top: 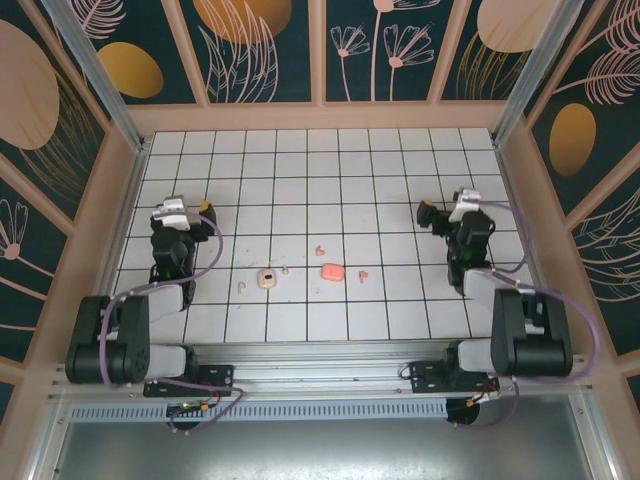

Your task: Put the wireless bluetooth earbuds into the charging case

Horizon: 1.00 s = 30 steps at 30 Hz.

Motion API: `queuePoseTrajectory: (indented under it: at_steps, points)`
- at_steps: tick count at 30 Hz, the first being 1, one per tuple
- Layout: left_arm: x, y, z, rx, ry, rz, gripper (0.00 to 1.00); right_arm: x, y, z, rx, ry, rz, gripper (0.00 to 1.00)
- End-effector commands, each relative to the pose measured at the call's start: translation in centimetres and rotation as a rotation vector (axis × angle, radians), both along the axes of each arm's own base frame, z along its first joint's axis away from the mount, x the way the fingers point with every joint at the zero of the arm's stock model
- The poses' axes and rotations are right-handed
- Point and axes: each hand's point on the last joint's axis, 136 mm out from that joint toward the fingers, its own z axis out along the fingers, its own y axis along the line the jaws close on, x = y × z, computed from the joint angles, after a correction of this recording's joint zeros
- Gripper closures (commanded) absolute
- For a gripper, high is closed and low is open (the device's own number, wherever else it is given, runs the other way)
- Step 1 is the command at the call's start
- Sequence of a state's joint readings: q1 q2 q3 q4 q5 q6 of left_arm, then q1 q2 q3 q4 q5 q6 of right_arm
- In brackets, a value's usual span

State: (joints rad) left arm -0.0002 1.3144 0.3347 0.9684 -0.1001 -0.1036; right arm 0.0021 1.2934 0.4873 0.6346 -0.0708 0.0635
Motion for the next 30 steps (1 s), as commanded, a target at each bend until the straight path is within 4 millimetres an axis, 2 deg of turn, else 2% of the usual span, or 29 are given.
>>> queuePoseTrajectory:
  at_steps: [1,4,7,11,14,17,22,30]
  points:
    - [-0.1,-0.3,0.9,-0.128,0.051,-0.002,0.13,-1.5,2.5,0.8,0.039,0.207,0.047,0.01]
    - [0.2,-1.3,1.4,-0.235,0.108,-0.032,0.20,-3.0,5.7,2.3,0.006,0.319,0.089,0.01]
    - [0.4,-2.4,1.3,-0.295,0.197,-0.060,0.24,-5.0,9.0,2.3,0.044,0.461,0.101,0.01]
    - [0.1,-4.5,0.2,-0.306,0.353,-0.098,0.30,-8.3,14.5,-0.2,0.099,0.725,0.158,0.03]
    - [-0.4,-7.4,-0.8,-0.298,0.470,-0.173,0.31,-10.6,17.7,-2.7,0.055,0.910,0.154,0.09]
    - [-1.2,-8.4,-2.0,-0.279,0.562,-0.196,0.31,-12.0,20.6,-4.4,0.027,0.997,0.169,0.10]
    - [-1.9,-7.4,-3.6,-0.244,0.605,-0.147,0.30,-12.6,24.0,-6.0,0.044,1.055,0.196,0.14]
    - [-1.6,-7.5,-4.0,-0.233,0.622,-0.147,0.29,-13.5,25.9,-9.8,0.027,1.157,0.190,0.21]
